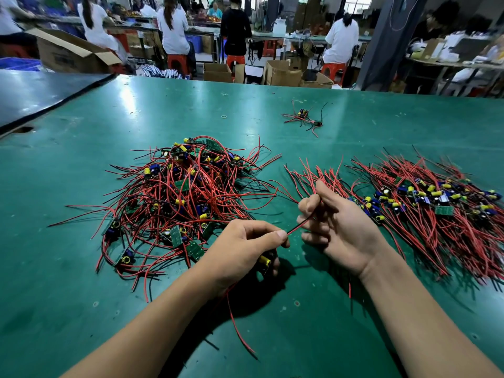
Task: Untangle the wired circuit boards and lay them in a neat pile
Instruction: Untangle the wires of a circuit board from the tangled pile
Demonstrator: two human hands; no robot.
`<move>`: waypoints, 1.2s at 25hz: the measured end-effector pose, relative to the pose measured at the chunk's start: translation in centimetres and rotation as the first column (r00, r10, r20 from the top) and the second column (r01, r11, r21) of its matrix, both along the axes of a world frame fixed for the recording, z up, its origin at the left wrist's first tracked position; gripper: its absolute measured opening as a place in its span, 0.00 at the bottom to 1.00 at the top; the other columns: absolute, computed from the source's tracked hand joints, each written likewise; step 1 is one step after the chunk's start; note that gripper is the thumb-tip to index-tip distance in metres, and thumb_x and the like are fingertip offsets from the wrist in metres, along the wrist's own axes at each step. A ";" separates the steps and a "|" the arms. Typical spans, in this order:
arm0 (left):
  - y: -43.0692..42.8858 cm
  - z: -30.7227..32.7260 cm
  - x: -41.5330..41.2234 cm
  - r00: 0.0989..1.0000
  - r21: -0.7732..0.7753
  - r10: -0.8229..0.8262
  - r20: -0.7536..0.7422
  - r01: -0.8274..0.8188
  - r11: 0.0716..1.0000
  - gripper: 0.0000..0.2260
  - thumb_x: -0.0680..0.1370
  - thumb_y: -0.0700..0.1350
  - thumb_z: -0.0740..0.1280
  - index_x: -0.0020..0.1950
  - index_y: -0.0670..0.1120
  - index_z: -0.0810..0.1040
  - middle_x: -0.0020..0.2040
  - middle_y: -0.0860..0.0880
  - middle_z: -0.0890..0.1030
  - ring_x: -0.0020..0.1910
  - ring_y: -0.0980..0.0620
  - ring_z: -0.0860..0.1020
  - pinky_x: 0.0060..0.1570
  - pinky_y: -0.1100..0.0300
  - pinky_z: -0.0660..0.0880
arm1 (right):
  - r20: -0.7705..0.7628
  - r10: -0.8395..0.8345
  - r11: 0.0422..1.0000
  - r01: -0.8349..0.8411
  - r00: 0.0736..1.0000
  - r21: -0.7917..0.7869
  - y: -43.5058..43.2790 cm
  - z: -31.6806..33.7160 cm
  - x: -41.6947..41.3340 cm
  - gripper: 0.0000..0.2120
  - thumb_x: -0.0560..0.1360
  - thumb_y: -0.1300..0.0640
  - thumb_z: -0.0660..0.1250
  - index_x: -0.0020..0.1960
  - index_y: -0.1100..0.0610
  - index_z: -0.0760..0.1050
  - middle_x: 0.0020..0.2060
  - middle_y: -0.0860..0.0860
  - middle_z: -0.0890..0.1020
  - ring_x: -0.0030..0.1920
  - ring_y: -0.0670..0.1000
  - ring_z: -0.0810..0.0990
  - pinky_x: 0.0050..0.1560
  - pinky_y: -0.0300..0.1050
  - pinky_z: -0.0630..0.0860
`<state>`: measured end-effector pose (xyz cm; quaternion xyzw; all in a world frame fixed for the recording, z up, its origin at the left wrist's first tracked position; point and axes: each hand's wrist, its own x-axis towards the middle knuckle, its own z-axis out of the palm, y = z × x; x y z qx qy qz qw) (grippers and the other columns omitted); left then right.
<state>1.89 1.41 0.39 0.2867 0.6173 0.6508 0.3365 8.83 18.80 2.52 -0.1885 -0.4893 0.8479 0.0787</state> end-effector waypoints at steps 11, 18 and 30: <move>0.2 -0.1 -0.2 0.981 0.016 0.112 0.160 -0.116 0.993 0.09 0.80 0.43 0.66 0.42 0.42 0.80 0.27 0.44 0.77 0.24 0.49 0.76 0.30 0.61 0.76 | 0.057 0.031 0.869 -0.055 0.998 0.492 -2.9 -1.7 -0.5 0.14 0.81 0.48 0.64 0.45 0.54 0.83 0.25 0.46 0.71 0.22 0.43 0.68 0.24 0.34 0.64; 0.0 0.2 -0.2 0.998 -0.033 0.028 0.061 -0.026 0.999 0.08 0.79 0.42 0.66 0.43 0.39 0.80 0.28 0.43 0.77 0.26 0.49 0.76 0.29 0.62 0.75 | -0.088 -0.284 0.910 0.298 0.955 0.287 -1.3 -1.5 -1.0 0.09 0.79 0.55 0.69 0.43 0.59 0.82 0.29 0.47 0.73 0.22 0.43 0.60 0.22 0.34 0.59; 0.1 0.4 0.0 0.998 -0.035 0.032 0.054 -0.030 0.999 0.08 0.79 0.41 0.66 0.45 0.38 0.81 0.29 0.45 0.78 0.26 0.50 0.77 0.29 0.64 0.74 | 0.014 -0.249 0.968 0.250 0.968 -0.033 -0.6 -0.3 -0.8 0.21 0.74 0.38 0.66 0.39 0.56 0.80 0.29 0.47 0.66 0.21 0.42 0.59 0.20 0.33 0.57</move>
